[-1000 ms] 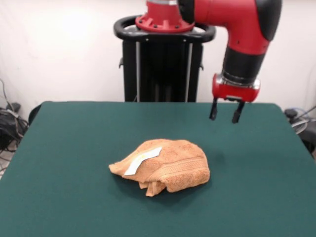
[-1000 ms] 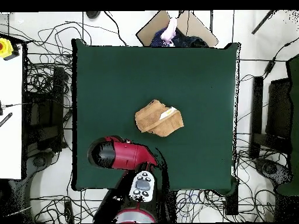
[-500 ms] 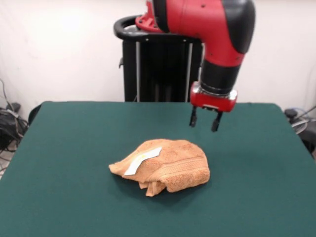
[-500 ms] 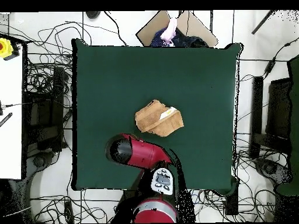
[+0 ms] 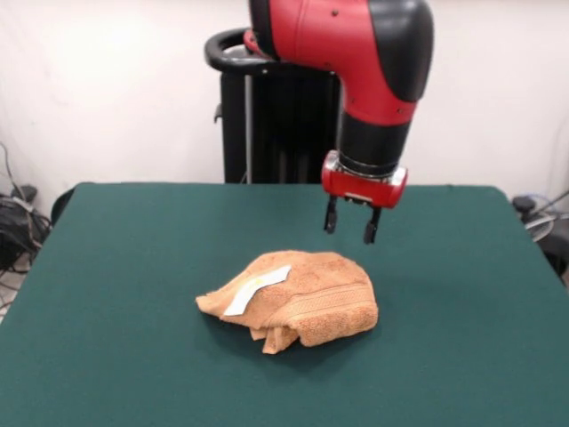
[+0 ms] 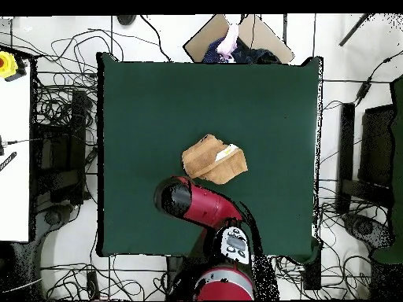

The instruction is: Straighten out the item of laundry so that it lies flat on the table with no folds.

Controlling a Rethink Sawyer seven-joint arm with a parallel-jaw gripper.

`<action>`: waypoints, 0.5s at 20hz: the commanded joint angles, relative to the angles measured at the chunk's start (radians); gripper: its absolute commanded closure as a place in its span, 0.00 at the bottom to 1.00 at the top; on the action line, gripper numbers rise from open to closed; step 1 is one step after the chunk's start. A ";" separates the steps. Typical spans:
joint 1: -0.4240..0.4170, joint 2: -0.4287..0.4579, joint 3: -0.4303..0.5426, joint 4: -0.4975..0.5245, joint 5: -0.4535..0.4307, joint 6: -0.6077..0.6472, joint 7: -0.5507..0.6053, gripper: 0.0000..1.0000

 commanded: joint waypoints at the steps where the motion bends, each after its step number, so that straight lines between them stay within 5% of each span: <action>1: -0.022 0.005 0.097 -0.059 0.103 0.064 0.248 0.00; 10: -0.020 0.060 0.061 -0.161 0.138 0.082 0.227 0.00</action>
